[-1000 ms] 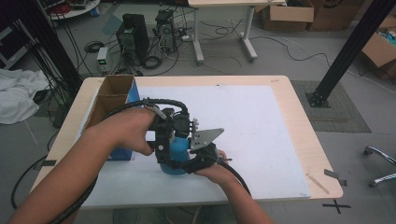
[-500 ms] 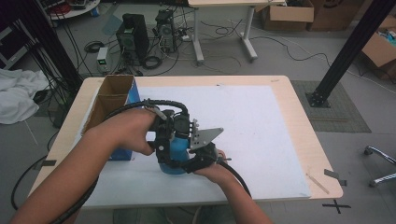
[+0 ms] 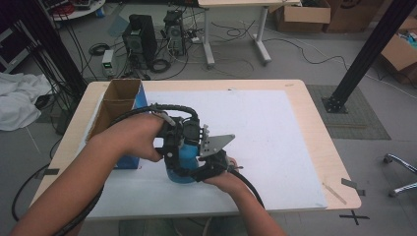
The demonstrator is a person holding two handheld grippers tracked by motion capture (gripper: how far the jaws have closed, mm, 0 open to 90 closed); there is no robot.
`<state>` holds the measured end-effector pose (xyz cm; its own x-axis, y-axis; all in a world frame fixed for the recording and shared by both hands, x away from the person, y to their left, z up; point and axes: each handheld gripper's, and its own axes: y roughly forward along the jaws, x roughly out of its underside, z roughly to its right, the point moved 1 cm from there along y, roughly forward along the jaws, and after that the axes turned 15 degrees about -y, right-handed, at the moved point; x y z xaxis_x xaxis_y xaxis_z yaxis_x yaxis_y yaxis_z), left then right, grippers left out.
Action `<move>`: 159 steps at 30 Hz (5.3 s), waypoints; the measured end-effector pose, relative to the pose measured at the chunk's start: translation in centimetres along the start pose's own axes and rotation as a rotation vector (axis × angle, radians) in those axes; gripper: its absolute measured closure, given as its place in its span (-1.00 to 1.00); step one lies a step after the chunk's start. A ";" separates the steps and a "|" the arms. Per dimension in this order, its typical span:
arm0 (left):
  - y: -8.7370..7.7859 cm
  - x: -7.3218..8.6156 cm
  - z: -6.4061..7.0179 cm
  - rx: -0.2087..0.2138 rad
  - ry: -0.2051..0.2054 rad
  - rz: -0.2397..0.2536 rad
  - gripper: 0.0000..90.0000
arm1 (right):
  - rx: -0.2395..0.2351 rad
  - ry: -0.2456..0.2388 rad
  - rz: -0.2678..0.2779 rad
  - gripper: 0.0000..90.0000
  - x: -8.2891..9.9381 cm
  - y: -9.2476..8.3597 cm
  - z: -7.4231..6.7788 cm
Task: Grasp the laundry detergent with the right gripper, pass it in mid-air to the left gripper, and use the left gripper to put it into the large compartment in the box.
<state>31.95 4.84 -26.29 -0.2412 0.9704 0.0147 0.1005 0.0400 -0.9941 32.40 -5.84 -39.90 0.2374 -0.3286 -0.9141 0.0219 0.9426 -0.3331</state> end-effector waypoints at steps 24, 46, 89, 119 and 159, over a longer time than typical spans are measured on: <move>0.1 -0.1 -0.1 0.010 0.000 -0.036 -0.35 | -0.006 -0.001 0.016 0.00 0.0 0.2 0.1; -0.3 -0.7 0.5 -0.009 0.003 -0.056 -0.14 | 0.008 -0.015 0.018 -0.03 -0.4 0.0 0.1; -4.6 1.5 -4.2 0.018 -0.190 -0.070 -0.13 | -0.102 0.124 -0.348 -1.00 -2.0 -8.4 1.3; -14.3 9.8 -13.4 0.084 -1.126 -0.052 -0.13 | -0.228 0.156 -0.921 -1.00 -3.3 -15.9 2.1; -2.6 16.7 -16.4 0.109 -1.588 -0.163 -0.13 | -0.203 0.175 -0.981 -1.00 -2.2 -17.7 1.7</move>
<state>43.50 24.83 -21.68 -0.9619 -0.2657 0.0644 -0.0750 0.0301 -0.9967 33.12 -21.75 -31.60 0.0572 -0.9709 -0.2325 -0.0385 0.2305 -0.9723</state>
